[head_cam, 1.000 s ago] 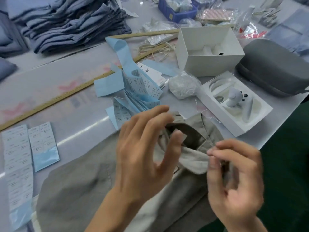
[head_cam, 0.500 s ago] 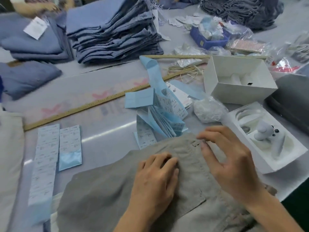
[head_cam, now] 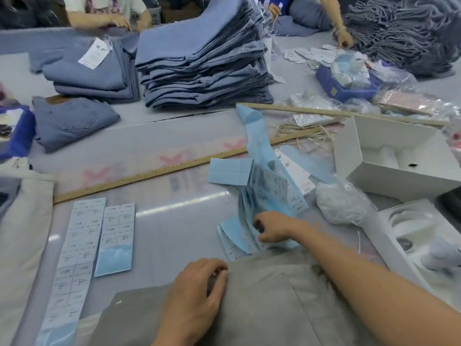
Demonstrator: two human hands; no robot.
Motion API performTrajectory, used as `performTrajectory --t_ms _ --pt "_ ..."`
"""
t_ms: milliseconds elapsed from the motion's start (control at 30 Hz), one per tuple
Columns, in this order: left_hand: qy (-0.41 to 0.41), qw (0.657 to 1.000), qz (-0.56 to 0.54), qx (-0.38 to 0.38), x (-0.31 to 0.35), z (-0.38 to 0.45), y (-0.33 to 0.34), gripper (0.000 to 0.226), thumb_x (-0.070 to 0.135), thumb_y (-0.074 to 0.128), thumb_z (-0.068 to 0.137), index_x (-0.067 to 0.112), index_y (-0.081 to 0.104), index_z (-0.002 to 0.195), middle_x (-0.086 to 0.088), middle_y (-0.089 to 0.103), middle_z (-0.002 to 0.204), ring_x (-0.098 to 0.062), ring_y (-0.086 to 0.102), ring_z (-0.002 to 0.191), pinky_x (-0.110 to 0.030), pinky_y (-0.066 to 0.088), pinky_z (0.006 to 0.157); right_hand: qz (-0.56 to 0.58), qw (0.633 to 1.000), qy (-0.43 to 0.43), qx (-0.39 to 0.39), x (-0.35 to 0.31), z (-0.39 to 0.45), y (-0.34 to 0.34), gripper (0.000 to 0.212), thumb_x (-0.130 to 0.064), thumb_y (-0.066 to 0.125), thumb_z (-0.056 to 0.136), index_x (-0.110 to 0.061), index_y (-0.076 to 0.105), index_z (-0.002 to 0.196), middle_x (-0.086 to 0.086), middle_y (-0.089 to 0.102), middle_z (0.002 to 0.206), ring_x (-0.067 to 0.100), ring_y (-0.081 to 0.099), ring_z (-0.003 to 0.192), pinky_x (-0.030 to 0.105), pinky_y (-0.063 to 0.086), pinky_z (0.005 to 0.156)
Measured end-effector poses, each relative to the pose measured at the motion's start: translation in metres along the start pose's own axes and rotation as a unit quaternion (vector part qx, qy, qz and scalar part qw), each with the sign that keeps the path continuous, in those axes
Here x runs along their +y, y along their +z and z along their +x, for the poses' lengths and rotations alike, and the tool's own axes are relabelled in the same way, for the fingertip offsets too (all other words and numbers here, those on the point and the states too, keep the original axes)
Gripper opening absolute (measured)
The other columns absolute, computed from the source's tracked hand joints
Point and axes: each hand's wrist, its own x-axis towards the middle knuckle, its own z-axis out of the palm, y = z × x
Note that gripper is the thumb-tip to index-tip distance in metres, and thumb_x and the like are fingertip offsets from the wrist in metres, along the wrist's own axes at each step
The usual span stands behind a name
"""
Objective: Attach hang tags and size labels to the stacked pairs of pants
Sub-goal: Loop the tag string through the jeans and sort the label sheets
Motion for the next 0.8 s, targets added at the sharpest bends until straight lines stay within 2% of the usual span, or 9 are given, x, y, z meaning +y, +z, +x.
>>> performTrajectory --t_ms 100,267,367,433,500,600,667,733,800 --pt "-0.044 0.999 -0.013 -0.017 -0.022 0.011 -0.005 0.011 0.037 0.061 0.097 0.047 0.060 0.092 0.026 0.063 0.095 0.003 0.058 0.095 -0.016 0.046 0.081 -0.078 0.996 -0.048 0.013 -0.040 0.017 0.010 0.022 -0.005 0.052 0.091 -0.007 0.058 0.112 0.013 0.064 0.111 0.026 0.057 0.087 0.031 0.042 0.066" --pt "-0.124 0.991 0.016 -0.050 -0.060 0.047 -0.018 0.005 0.043 0.054 0.099 0.048 0.056 0.099 0.022 0.064 0.100 0.001 0.060 0.090 -0.031 0.053 0.084 -0.061 0.991 -0.121 0.017 -0.105 0.036 0.038 0.039 -0.011 0.053 0.096 -0.009 0.051 0.135 0.016 0.060 0.133 0.033 0.060 0.117 0.035 0.047 0.089" --pt "-0.148 0.982 0.081 -0.083 -0.080 0.066 -0.019 0.006 0.048 0.052 0.100 0.043 0.054 0.103 0.017 0.065 0.111 -0.006 0.061 0.094 -0.031 0.052 0.080 -0.016 0.985 -0.170 0.010 -0.128 0.049 0.046 0.032 -0.022 0.056 0.097 -0.012 0.058 0.128 0.012 0.059 0.132 0.031 0.058 0.119 0.040 0.048 0.099" --pt "-0.156 0.978 0.112 -0.080 -0.092 0.075 -0.019 0.012 0.046 0.051 0.101 0.041 0.055 0.111 0.014 0.065 0.120 -0.010 0.062 0.100 -0.030 0.049 0.080 -0.015 0.981 -0.191 -0.012 -0.134 0.052 0.048 0.035 -0.030 0.055 0.100 -0.017 0.057 0.133 0.010 0.056 0.137 0.029 0.055 0.123 0.041 0.045 0.104" --pt "-0.141 0.982 0.107 -0.070 -0.100 0.081 -0.017 0.014 0.039 0.052 0.102 0.042 0.056 0.115 0.015 0.062 0.127 -0.011 0.061 0.108 -0.030 0.049 0.086 -0.021 0.980 -0.196 -0.022 -0.133 0.051 0.047 0.039 -0.030 0.051 0.102 -0.019 0.054 0.139 0.012 0.054 0.140 0.030 0.054 0.124 0.041 0.044 0.105" --pt "-0.098 0.988 0.094 -0.070 -0.107 0.087 -0.011 0.015 0.034 0.055 0.101 0.047 0.052 0.107 0.020 0.058 0.127 -0.009 0.056 0.116 -0.029 0.046 0.088 -0.081 0.979 -0.186 -0.028 -0.123 0.039 0.044 0.037 -0.023 0.048 0.102 -0.011 0.055 0.137 0.015 0.058 0.137 0.032 0.058 0.118 0.042 0.047 0.102" --pt "-0.095 0.983 0.126 -0.098 -0.113 0.091 -0.005 0.023 0.038 0.054 0.101 0.044 0.050 0.124 0.018 0.054 0.138 -0.011 0.053 0.121 -0.030 0.046 0.088 -0.045 0.976 -0.214 -0.015 -0.111 0.026 0.035 0.037 -0.023 0.050 0.101 -0.016 0.058 0.137 0.008 0.061 0.136 0.025 0.059 0.118 0.038 0.046 0.102" --pt "-0.094 0.975 0.166 -0.118 -0.119 0.092 0.001 0.039 0.041 0.051 0.102 0.041 0.042 0.140 0.016 0.047 0.147 -0.015 0.050 0.124 -0.033 0.049 0.090 0.101 0.958 -0.251 0.093 -0.094 0.007 0.020 0.033 -0.017 0.057 0.099 -0.022 0.064 0.131 0.000 0.065 0.128 0.013 0.061 0.105 0.030 0.048 0.094" --pt "-0.088 0.974 0.179 -0.111 -0.123 0.092 0.006 0.049 0.041 0.049 0.103 0.039 0.033 0.149 0.012 0.043 0.150 -0.018 0.049 0.124 -0.036 0.051 0.089 0.211 0.892 -0.228 0.328 -0.064 -0.005 0.002 0.035 -0.013 0.068 0.092 -0.019 0.064 0.127 -0.002 0.062 0.122 0.015 0.060 0.104 0.034 0.051 0.091"
